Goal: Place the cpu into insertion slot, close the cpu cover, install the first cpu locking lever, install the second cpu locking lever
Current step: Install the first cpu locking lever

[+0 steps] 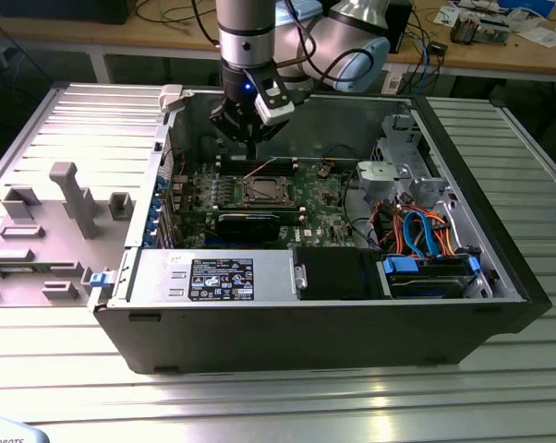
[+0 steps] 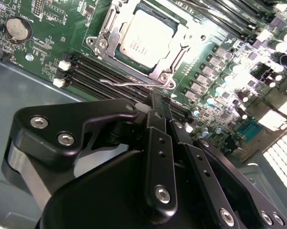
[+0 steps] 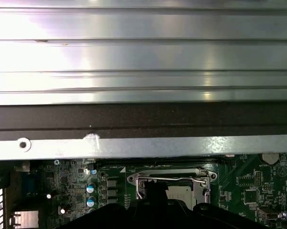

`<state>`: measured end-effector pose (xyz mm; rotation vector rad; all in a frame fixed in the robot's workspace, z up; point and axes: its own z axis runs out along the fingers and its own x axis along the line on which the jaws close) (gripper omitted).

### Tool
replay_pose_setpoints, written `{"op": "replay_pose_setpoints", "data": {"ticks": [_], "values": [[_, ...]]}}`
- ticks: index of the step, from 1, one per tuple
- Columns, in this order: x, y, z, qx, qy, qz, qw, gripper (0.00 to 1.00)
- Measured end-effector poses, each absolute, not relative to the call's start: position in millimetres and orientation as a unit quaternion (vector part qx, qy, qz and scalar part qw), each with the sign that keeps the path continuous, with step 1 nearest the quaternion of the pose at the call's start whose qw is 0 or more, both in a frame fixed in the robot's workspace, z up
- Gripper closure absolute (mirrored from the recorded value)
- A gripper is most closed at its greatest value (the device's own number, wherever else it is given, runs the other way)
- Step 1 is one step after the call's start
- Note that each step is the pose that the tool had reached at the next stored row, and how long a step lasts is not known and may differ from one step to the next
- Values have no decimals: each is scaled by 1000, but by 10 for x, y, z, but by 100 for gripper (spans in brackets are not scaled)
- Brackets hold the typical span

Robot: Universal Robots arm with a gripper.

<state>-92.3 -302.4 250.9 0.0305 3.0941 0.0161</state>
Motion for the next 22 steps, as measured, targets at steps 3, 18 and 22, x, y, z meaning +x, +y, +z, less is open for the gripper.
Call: {"op": "replay_pose_setpoints", "data": {"ticks": [3, 18, 22], "values": [[-899, -3014, 2466, 10, 1000, 5, 24, 89], [-880, -3009, 2398, 10, 1000, 5, 24, 89], [-866, -3006, 2398, 10, 1000, 5, 24, 89]]}}
